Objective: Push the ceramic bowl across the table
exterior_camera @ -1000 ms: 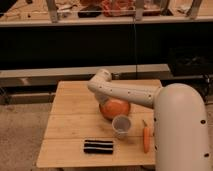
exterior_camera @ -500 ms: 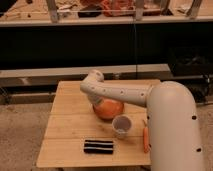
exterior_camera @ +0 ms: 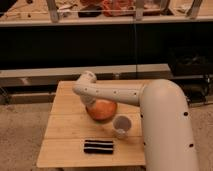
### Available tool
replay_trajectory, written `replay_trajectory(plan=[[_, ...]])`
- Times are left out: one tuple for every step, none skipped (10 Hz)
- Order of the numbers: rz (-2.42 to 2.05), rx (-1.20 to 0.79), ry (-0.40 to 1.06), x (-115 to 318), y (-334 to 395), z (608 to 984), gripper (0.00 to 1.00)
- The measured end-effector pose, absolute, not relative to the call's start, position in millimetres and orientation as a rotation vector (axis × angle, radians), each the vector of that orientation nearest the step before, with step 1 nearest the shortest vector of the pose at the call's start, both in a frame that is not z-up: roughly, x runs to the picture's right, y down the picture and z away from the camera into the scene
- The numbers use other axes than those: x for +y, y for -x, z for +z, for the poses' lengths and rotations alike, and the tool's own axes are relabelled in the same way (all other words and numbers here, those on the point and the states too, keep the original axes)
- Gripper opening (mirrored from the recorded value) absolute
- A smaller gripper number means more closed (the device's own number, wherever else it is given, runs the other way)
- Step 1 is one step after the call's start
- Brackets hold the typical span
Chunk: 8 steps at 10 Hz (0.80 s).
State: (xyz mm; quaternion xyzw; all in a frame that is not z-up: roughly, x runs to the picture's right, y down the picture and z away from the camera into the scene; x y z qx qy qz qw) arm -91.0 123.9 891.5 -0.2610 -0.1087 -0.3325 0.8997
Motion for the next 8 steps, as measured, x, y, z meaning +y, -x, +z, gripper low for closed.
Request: replay_trajectory(plan=[[-0.695,-0.225,0.540,124,87,892,0.00],[-0.698,-0.225,0.539,124,86,892,0.00],[-0.701,-0.226,0.535,122,90,893,0.00],[-0.700,-0.227,0.534,122,93,893,0.00],[-0.702,-0.226,0.531,121,95,894,0.00],[-0.706,-0.226,0.533,122,94,894,0.00],[-0.717,-0.226,0.536,124,95,893,0.00],[-0.725,-0.228,0.533,124,98,893,0.00]])
